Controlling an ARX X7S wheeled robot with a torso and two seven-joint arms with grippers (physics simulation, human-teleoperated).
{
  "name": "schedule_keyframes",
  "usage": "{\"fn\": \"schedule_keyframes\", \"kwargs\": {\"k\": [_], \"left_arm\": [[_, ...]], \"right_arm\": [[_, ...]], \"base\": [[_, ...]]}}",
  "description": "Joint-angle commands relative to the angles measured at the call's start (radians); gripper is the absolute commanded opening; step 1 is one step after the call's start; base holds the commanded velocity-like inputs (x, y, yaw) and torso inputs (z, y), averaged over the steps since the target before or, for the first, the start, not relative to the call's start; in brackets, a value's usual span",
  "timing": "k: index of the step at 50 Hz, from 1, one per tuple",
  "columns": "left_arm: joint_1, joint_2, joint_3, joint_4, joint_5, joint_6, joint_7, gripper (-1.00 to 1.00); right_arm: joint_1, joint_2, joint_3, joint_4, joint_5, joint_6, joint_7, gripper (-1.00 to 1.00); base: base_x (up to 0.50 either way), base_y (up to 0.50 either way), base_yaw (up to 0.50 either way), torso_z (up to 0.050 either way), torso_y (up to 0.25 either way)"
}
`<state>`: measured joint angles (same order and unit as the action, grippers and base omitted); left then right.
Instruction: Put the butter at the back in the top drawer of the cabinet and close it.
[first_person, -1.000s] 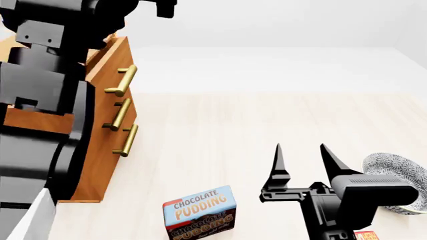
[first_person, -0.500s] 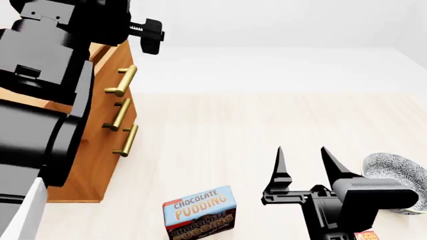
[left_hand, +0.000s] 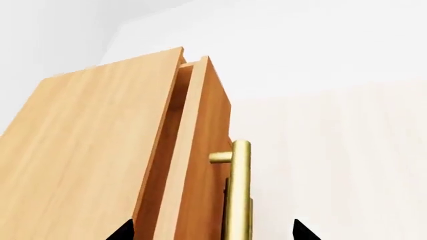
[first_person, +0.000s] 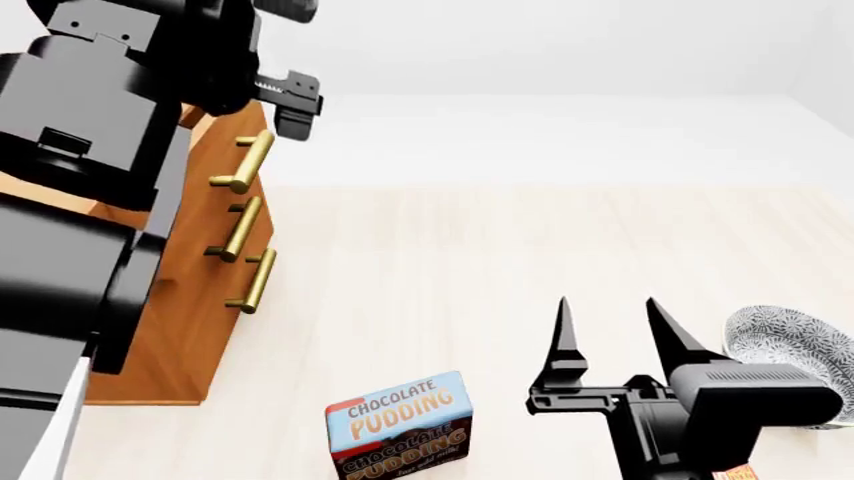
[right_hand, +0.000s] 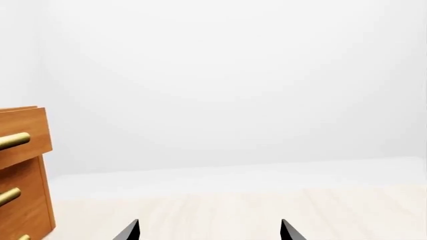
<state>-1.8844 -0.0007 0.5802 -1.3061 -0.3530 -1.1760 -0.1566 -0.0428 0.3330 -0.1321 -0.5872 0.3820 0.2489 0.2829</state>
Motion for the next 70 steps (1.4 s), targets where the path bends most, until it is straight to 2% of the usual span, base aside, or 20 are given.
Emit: {"fn": "schedule_keyframes", "kwargs": {"k": [1, 6, 19, 46, 70], "left_arm": [[0.002, 0.000, -0.072, -0.003, 0.030, -0.050, 0.037, 1.00], [0.016, 0.000, -0.404, -0.003, 0.189, -0.125, -0.034, 1.00], [0.017, -0.001, -0.521, -0.003, 0.293, -0.144, -0.042, 1.00], [0.038, -0.028, -0.503, -0.003, 0.351, -0.102, -0.115, 1.00], [0.080, -0.038, -0.501, -0.003, 0.352, -0.074, -0.123, 1.00]], "right_arm": [[-0.009, 0.004, 0.002, 0.001, 0.002, -0.012, 0.002, 1.00], [-0.012, 0.006, 0.004, 0.002, 0.004, -0.017, 0.002, 1.00], [-0.015, 0.009, 0.001, 0.007, 0.006, -0.026, 0.003, 1.00], [-0.012, 0.019, -0.007, 0.003, 0.010, -0.024, 0.012, 1.00], [-0.005, 0.018, -0.022, 0.026, 0.009, -0.036, 0.011, 1.00]], "base": [[0.00, 0.00, 0.00, 0.000, 0.000], [0.00, 0.00, 0.00, 0.000, 0.000], [0.00, 0.00, 0.00, 0.000, 0.000], [0.00, 0.00, 0.00, 0.000, 0.000], [0.00, 0.00, 0.00, 0.000, 0.000]]}}
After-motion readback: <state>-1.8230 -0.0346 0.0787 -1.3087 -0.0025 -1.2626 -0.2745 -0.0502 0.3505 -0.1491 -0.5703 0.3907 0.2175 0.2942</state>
